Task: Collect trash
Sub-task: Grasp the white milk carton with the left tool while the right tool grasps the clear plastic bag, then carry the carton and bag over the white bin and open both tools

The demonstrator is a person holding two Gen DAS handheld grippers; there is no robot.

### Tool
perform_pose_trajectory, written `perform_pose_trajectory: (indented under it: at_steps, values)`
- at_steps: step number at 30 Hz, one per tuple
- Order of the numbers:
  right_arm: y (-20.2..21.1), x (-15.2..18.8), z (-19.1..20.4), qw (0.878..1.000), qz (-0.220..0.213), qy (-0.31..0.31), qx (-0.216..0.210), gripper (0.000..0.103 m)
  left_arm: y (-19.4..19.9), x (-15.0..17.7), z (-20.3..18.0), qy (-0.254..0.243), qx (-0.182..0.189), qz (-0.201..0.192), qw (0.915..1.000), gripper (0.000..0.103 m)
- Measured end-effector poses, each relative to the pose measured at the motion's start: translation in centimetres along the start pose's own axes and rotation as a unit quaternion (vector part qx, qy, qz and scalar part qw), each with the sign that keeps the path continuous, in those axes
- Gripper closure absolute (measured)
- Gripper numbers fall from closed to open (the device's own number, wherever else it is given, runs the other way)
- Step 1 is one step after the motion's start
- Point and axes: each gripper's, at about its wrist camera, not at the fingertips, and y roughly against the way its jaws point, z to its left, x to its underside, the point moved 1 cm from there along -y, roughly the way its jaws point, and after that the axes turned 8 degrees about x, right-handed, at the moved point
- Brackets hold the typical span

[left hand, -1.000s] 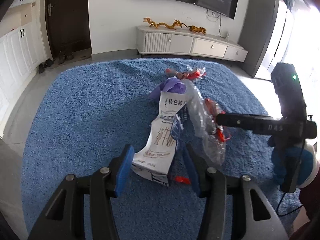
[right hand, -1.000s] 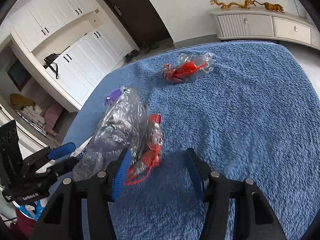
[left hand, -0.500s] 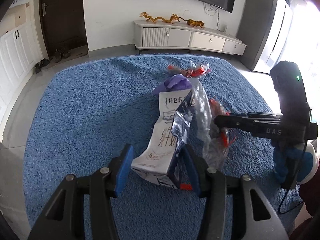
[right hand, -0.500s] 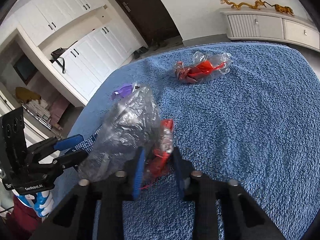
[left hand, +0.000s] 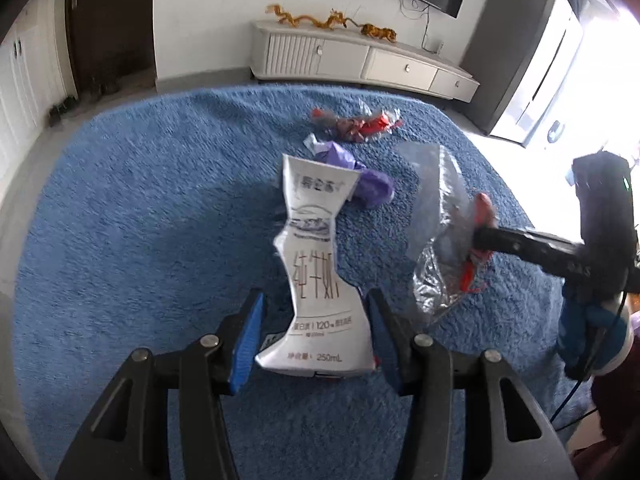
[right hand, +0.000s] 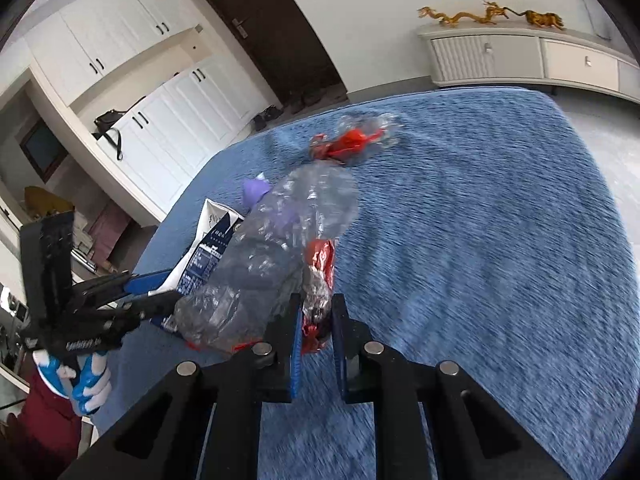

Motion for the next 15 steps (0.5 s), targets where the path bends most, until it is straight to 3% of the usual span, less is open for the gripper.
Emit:
perform_pose_trajectory:
  at_steps: [3,15]
  values:
    - [1.2,0.7,-0.7,1.0,-0.004,-0.006,0.003,0.092,-1.4,-0.2,-0.1,0.016,-0.004,0.018,0.9997,0.054]
    - [6.6,3.7,-2.5,0.999,-0.029,-0.018,0.014,0.093,2.7,0.9,-0.9,0.076,-0.011,-0.043,0.9961,0.055]
